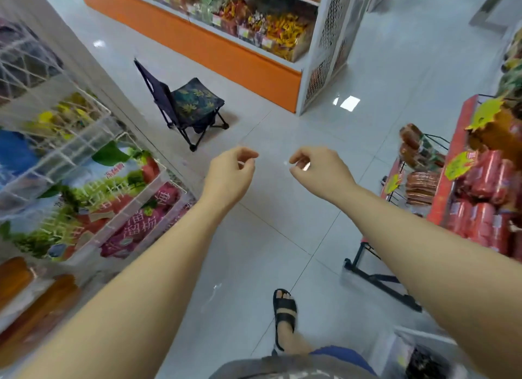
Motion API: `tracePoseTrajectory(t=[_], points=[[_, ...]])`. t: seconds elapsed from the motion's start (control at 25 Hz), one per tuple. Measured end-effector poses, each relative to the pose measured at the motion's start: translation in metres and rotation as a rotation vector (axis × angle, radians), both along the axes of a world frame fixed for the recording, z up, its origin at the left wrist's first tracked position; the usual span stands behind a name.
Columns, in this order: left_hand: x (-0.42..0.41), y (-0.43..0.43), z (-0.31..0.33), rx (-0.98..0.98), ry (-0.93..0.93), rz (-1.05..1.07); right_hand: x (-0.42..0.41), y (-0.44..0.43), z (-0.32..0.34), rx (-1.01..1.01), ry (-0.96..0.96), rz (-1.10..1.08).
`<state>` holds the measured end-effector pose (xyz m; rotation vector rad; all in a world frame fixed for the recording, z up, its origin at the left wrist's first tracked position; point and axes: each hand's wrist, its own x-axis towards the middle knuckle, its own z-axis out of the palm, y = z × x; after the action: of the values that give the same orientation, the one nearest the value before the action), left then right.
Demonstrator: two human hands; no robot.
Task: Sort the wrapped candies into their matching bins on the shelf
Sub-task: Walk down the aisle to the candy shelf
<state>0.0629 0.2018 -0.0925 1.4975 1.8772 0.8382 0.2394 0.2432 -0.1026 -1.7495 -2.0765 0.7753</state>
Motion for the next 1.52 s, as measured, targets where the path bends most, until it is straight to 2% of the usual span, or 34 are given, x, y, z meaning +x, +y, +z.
tracePoseTrajectory(t=[0.36, 0.68, 1.04, 1.52], points=[[0.001, 0.131, -0.021, -0.075, -0.005, 0.025, 0.007, 0.128, -0.022, -0.113, 0.003, 0.008], [-0.047, 0.276, -0.033, -0.121, -0.007, 0.038, -0.027, 0.279, -0.032, -0.201, -0.051, 0.032], [-0.065, 0.444, -0.026, -0.118, -0.010, -0.019, -0.048, 0.443, -0.027, -0.178, 0.011, 0.001], [-0.086, 0.657, -0.031, -0.131, -0.091, 0.254, -0.074, 0.706, -0.022, -0.174, -0.068, 0.271]])
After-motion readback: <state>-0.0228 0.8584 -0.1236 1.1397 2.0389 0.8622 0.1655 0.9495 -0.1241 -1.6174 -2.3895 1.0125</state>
